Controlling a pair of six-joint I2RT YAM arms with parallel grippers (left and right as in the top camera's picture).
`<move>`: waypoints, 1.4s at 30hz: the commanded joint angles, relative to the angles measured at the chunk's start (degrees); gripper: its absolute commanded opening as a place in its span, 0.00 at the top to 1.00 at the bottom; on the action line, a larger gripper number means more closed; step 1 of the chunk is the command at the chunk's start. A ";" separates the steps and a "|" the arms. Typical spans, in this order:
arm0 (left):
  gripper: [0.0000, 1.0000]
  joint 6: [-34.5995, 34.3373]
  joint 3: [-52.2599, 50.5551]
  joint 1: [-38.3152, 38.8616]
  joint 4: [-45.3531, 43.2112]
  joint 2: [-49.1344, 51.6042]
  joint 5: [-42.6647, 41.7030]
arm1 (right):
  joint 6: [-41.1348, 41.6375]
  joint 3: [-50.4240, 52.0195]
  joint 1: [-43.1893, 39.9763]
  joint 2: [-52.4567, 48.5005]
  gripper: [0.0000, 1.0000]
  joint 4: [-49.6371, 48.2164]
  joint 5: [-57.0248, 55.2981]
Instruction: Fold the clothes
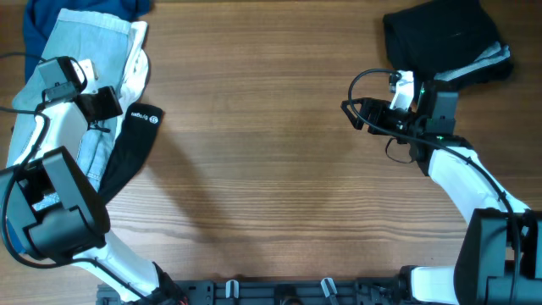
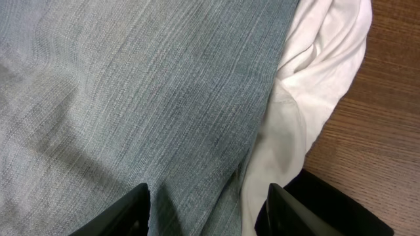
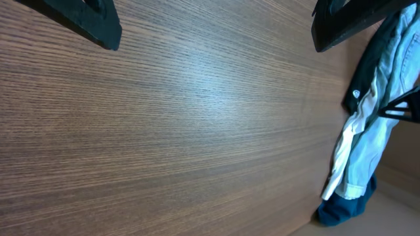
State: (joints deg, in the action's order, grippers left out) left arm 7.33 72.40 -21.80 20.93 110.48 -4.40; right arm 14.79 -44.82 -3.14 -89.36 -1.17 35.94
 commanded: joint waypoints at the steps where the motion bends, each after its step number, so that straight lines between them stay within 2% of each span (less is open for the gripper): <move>1: 0.44 -0.50 0.04 0.15 0.90 -1.29 -0.52 | 0.44 -1.07 0.35 -0.66 0.07 -0.26 0.04; 6: 0.50 -0.07 -0.07 0.11 1.62 1.27 1.49 | 0.39 -1.07 0.35 -0.66 0.06 -0.11 0.04; 7: 0.56 -0.09 -0.07 0.07 1.60 1.90 1.49 | 0.42 -1.07 0.35 -0.66 0.06 -0.09 0.04; 8: 0.74 -0.09 -0.07 0.04 1.57 2.45 1.49 | 0.39 -1.07 0.35 -0.66 0.06 -0.09 0.04; 9: 0.85 -0.09 -0.07 0.04 1.40 2.49 1.49 | 0.42 -1.07 0.35 -0.66 0.06 -0.09 0.04; 11: 0.96 -0.11 -0.07 0.04 0.50 2.49 2.21 | 0.42 -1.07 0.35 -0.66 0.06 -0.09 0.04; 15: 0.96 -0.66 0.81 0.07 1.11 1.64 2.32 | 0.42 -1.07 0.35 -0.66 0.06 -0.09 0.04; 18: 0.96 -1.84 9.33 0.90 12.59 -4.94 0.96 | 0.39 -1.07 0.35 -0.66 0.07 -0.11 0.02; 21: 0.96 -1.79 18.97 3.43 23.65 -11.58 0.17 | 0.46 -1.09 0.35 -0.63 0.17 -2.49 0.07; 25: 0.96 -0.07 21.42 6.43 28.00 -16.11 1.64 | 2.36 -2.69 0.02 1.68 0.20 -6.25 0.11; 26: 0.84 -0.04 21.42 6.01 28.96 -15.52 3.48 | 2.27 -3.37 0.02 2.01 0.20 -5.81 0.70; 27: 0.57 0.33 21.40 4.92 30.21 -14.27 3.85 | 2.32 -3.69 0.02 2.01 0.19 -5.68 1.86; 28: 0.35 1.49 21.38 4.04 31.47 -12.83 3.85 | 2.34 -3.69 0.07 1.99 0.19 -5.35 2.49; 29: 0.22 1.44 21.38 3.04 33.51 -11.13 3.80 | 2.32 -3.67 0.09 1.99 0.18 -5.14 2.69; 30: 0.18 1.36 21.38 2.40 36.11 -10.29 3.80 | 2.27 -3.67 0.09 1.99 0.18 -4.92 2.67; 32: 0.00 -2.91 21.33 0.26 45.29 -9.53 2.43 | 2.25 -3.67 0.09 1.99 0.16 -4.66 2.67; 34: 0.00 -4.02 21.24 -3.02 50.36 -9.53 -1.29 | 1.81 -3.67 0.07 1.95 0.15 -4.74 2.64; 37: 0.00 -0.94 20.31 -4.83 50.18 -9.49 -2.67 | 1.75 -3.67 0.07 1.95 0.15 -4.68 2.64; 39: 0.00 4.15 18.34 -3.93 48.11 -9.05 -2.67 | 1.73 -3.65 0.09 1.95 0.14 -4.61 2.64; 42: 0.00 4.50 12.87 -2.69 38.16 -5.44 -0.61 | 1.75 -3.65 0.07 1.95 0.14 -4.48 2.64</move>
State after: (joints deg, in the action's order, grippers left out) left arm 9.17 89.45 -25.45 64.60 101.41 -5.54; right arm 16.67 -47.31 -3.14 -88.49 -5.78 37.45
